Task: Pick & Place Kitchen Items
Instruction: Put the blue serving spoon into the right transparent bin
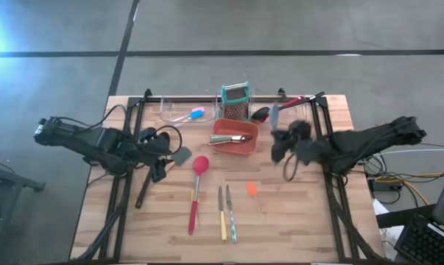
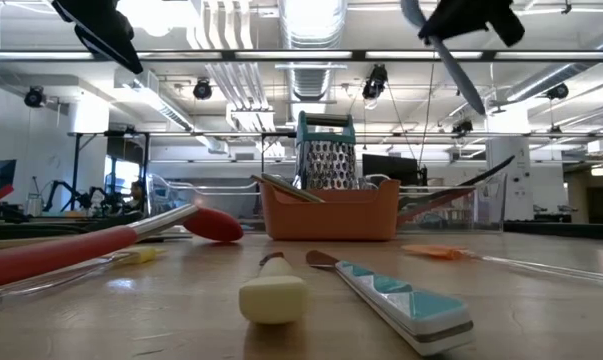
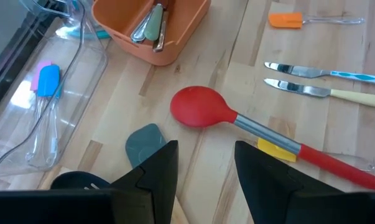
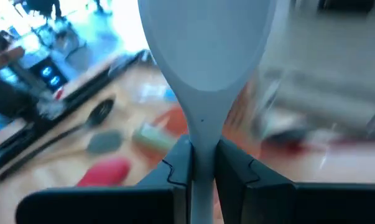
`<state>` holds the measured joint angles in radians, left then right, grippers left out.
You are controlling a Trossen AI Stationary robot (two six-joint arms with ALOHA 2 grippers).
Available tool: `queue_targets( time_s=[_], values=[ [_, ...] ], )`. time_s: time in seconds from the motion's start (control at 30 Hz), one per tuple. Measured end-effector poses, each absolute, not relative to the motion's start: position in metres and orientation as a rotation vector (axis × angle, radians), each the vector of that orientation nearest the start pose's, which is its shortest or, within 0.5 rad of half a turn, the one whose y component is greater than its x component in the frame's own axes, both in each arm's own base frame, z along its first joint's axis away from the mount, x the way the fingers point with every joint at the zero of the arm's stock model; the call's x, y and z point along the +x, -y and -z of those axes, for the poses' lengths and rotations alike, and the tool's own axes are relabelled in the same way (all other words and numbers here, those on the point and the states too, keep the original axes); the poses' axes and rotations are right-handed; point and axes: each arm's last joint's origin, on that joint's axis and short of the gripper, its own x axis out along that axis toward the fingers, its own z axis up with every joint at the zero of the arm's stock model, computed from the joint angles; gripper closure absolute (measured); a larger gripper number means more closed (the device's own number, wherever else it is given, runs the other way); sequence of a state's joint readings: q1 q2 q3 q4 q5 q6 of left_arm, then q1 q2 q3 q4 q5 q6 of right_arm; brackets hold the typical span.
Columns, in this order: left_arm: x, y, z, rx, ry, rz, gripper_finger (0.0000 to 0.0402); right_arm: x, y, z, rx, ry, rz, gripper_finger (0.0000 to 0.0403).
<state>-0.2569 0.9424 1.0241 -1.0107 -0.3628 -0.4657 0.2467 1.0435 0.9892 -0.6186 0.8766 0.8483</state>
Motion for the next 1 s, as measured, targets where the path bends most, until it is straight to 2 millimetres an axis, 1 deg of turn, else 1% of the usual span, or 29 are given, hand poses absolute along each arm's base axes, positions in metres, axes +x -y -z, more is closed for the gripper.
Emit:
queue_targets(
  time_s=[0.1, 0.27, 0.4, 0.53, 0.63, 0.73, 0.9, 1.0],
  values=[
    [0.158, 0.031, -0.321, -0.150, -0.833, -0.303, 0.0239, 0.191, -0.016, -0.348, 0.283, -0.270, 0.802, 0.0372],
    [0.159, 0.031, -0.322, -0.160, -0.822, -0.309, 0.0239, 0.178, 0.001, -0.390, 0.096, -0.260, 0.838, 0.0372],
    [0.159, 0.030, -0.322, -0.181, -0.804, -0.351, 0.0239, 0.172, 0.011, -0.421, -0.071, -0.278, 0.855, 0.0372],
    [0.159, 0.030, -0.322, -0.216, -0.790, -0.379, 0.0238, 0.167, 0.020, -0.448, -0.198, -0.307, 0.884, 0.0372],
    [0.159, 0.029, -0.322, -0.242, -0.773, -0.407, 0.0239, 0.164, 0.026, -0.463, -0.290, -0.378, 0.905, 0.0372],
    [0.159, 0.029, -0.323, -0.268, -0.757, -0.440, 0.0239, 0.161, 0.032, -0.472, -0.368, -0.479, 0.914, 0.0372],
    [0.159, 0.028, -0.323, -0.307, -0.726, -0.495, 0.0239, 0.159, 0.042, -0.482, -0.466, -0.667, 0.913, 0.0372],
    [0.159, 0.027, -0.323, -0.334, -0.705, -0.529, 0.0239, 0.160, 0.050, -0.486, -0.509, -0.756, 0.885, 0.0372]
  ],
)
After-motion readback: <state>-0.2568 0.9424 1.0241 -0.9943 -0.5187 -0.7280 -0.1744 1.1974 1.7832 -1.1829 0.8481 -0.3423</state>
